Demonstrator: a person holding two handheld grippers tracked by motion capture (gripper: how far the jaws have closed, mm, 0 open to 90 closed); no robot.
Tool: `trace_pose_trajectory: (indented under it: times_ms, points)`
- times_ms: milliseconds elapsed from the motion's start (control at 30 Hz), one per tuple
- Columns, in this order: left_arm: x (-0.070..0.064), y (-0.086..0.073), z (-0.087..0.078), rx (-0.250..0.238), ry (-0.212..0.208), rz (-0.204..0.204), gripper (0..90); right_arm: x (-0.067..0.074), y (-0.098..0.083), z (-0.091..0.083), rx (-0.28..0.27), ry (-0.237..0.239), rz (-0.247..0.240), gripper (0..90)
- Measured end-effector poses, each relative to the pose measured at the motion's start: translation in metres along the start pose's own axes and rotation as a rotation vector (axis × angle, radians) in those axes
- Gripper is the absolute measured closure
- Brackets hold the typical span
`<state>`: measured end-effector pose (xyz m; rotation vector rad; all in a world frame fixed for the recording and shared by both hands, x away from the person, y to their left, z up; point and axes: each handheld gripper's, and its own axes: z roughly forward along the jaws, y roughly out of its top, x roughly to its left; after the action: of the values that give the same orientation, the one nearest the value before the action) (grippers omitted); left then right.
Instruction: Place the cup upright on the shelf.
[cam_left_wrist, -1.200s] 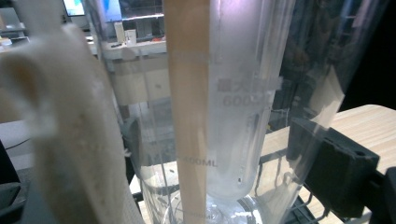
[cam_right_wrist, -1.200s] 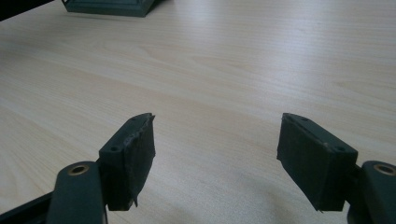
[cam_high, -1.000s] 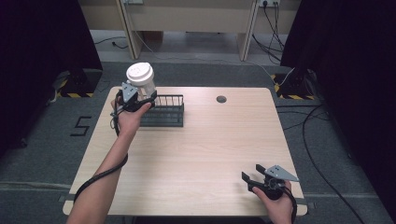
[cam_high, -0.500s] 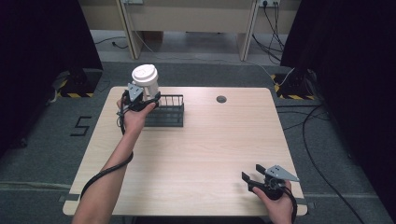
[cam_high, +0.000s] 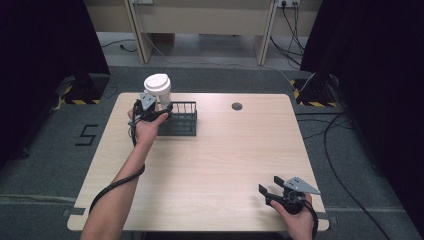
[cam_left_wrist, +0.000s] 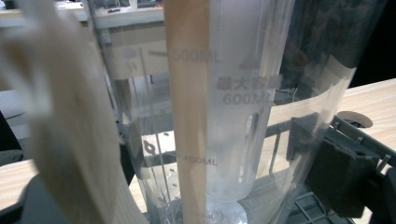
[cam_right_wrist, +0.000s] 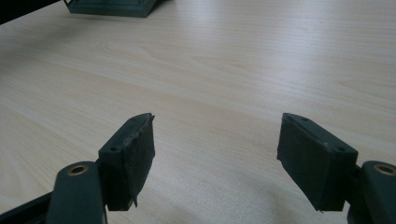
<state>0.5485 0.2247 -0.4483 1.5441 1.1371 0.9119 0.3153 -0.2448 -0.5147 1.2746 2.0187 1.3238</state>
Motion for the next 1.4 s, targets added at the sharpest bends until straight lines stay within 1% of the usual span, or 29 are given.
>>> trace_pose_trajectory:
  times_ms: [400, 867, 1000, 1167, 1333, 1400]
  points:
    - [0.0, -0.006, 0.002, 0.022, 0.007, -0.001, 17.3, 0.0, 0.0, 0.0, 0.001, 0.001, 0.0, 28.0]
    - [0.001, -0.011, 0.005, 0.061, 0.024, -0.003, 17.2, 0.0, 0.0, 0.0, 0.002, 0.002, 0.002, 28.0]
    - [0.001, -0.011, 0.006, 0.064, 0.024, -0.005, 17.1, 0.0, 0.0, 0.0, 0.002, 0.004, 0.007, 28.0]
    - [0.001, -0.011, 0.004, 0.072, 0.025, 0.006, 17.0, 0.0, 0.0, 0.0, 0.003, 0.003, 0.001, 28.1]
    - [0.001, -0.012, 0.002, 0.077, 0.029, -0.001, 15.5, 0.0, 0.0, 0.0, 0.003, 0.003, 0.001, 28.0]
    - [0.002, -0.011, 0.001, 0.08, 0.031, -0.012, 14.5, 0.0, 0.0, 0.0, 0.004, 0.003, 0.0, 28.0]
